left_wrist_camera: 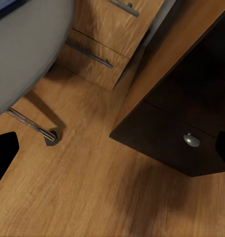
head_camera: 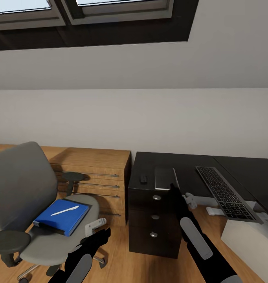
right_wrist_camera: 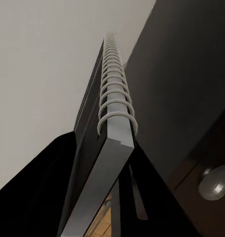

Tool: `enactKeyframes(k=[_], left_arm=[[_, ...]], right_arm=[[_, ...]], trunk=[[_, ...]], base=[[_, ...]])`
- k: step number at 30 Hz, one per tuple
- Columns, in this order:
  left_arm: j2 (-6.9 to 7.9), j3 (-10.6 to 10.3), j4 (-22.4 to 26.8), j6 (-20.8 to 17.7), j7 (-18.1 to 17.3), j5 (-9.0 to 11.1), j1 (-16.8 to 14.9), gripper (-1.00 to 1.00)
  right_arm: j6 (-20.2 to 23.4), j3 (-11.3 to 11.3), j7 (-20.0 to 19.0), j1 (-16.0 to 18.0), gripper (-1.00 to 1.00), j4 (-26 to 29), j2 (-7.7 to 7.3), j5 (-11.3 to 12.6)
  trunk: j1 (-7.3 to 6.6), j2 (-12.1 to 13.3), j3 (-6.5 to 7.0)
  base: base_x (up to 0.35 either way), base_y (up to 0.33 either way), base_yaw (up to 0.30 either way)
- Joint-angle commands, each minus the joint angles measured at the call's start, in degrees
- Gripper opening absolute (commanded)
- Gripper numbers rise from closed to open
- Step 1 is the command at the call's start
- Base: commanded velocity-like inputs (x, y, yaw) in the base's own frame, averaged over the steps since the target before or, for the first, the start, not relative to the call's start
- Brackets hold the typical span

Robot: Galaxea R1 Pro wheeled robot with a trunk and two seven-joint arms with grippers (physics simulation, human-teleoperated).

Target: In the bedroom, organize the workspace by keeping the computer under the desk, ensuring the monitor is on the desk, placing the keyboard on the desk next to the monitor, placing the mouse on the desk next to the keyboard, moving the folder from the swivel chair onto the desk next to the mouse, stacking the notebook on top of the folder with the pen on top of the notebook, and positioning the swivel chair next to the desk.

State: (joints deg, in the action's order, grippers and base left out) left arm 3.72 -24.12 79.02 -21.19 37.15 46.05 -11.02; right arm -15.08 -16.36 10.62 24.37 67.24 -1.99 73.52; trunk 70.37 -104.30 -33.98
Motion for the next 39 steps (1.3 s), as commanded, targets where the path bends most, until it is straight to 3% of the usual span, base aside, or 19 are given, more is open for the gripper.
enactKeyframes(k=[1, 9, 27, 35, 39], left_arm=[[0.05, -0.13, 0.08, -0.08, 0.46, 0.35, -0.06, 1.0], [0.05, -0.14, 0.08, -0.08, 0.46, 0.35, -0.06, 1.0], [-0.03, -0.22, 0.08, -0.08, 0.34, 0.35, -0.06, 1.0], [-0.17, -0.33, 0.36, -0.08, 0.61, 0.35, -0.06, 1.0], [-0.21, -0.4, 0.43, -0.08, 0.64, 0.35, -0.06, 1.0]], right_arm=[[-0.37, -0.31, -0.12, 0.06, -1.0, 0.1, -0.13, 0.49], [-0.14, -0.41, -2.83, 0.06, -1.0, 0.09, -0.15, 0.12], [-0.12, -0.52, -3.17, 0.06, -1.0, 0.17, -0.28, -0.12], [-0.05, -0.53, -3.19, 0.06, -1.0, 0.14, -1.24, -0.63], [-0.1, -0.52, -3.31, 0.06, -1.0, 0.07, -1.22, -0.52]], trunk=[[0.0, -0.03, -0.06], [0.0, -0.03, -0.06], [0.0, -0.03, -0.06], [0.0, -0.03, -0.06], [0.87, -1.64, -0.78]], base=[[0.0, 0.0, 0.0], [0.0, 0.0, 0.0], [0.064, 0.0, 0.0], [0.008, 0.0, 0.0], [0.0, 0.0, 0.0]])
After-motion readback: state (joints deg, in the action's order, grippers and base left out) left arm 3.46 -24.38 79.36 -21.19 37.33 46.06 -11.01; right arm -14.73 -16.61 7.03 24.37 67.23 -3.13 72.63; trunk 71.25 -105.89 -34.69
